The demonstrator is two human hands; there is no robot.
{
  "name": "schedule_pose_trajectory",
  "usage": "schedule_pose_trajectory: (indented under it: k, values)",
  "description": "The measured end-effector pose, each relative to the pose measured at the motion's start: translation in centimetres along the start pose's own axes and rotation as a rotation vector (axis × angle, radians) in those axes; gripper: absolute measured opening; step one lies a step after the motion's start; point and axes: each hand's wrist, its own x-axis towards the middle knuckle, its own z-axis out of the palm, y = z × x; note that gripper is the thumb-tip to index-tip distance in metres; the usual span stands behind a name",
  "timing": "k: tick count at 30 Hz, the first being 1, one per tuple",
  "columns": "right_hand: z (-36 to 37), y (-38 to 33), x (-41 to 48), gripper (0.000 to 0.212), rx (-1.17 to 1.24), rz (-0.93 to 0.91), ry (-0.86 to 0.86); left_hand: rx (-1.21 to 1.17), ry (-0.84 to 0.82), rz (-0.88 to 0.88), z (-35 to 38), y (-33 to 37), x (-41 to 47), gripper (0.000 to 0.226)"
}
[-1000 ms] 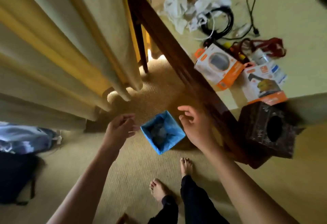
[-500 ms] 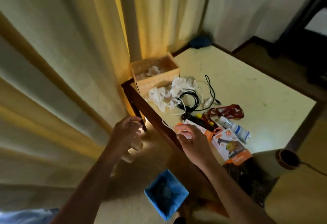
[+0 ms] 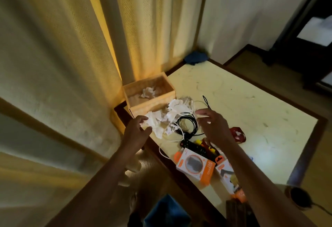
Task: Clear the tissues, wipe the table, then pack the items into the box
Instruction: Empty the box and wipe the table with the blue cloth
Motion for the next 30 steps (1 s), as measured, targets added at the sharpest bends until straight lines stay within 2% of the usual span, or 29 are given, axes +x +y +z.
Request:
schedule_pose_trajectory:
  k: [6, 11, 17, 21, 23, 26, 30]
  values:
    - [1.1, -0.1, 6.0, 0.025, -0.184, 0.046, -0.013, 0.239, -0.196, 0.074, 2.6, -3.5, 5.8, 0.058]
    - [4.7, 0.5, 10.5, 0.032, -0.313, 0.148, -0.073, 0.505, -0.357, 0.219, 5.1, -5.9, 9.1, 0.073]
    - [9.7, 1.4, 15.3, 0.061, -0.542, 0.201, -0.193, 0.719, -0.438, 0.336, 7.0, -7.8, 11.6, 0.066]
    - [12.3, 1.8, 17.8, 0.077, -0.650, 0.249, -0.283, 0.652, -0.481, 0.357, 7.5, -9.4, 13.0, 0.053]
    - [13.2, 2.2, 18.2, 0.065, -0.665, 0.270, -0.316, 0.538, -0.451, 0.364, 7.8, -9.8, 13.7, 0.046]
    - [13.6, 3.0, 18.6, 0.031, -0.595, 0.280, -0.192, 0.460, -0.430, 0.349, 7.9, -9.6, 14.7, 0.039]
    - [11.9, 2.8, 18.3, 0.024, -0.488, 0.223, -0.075, 0.372, -0.391, 0.274, 7.2, -8.6, 15.3, 0.035]
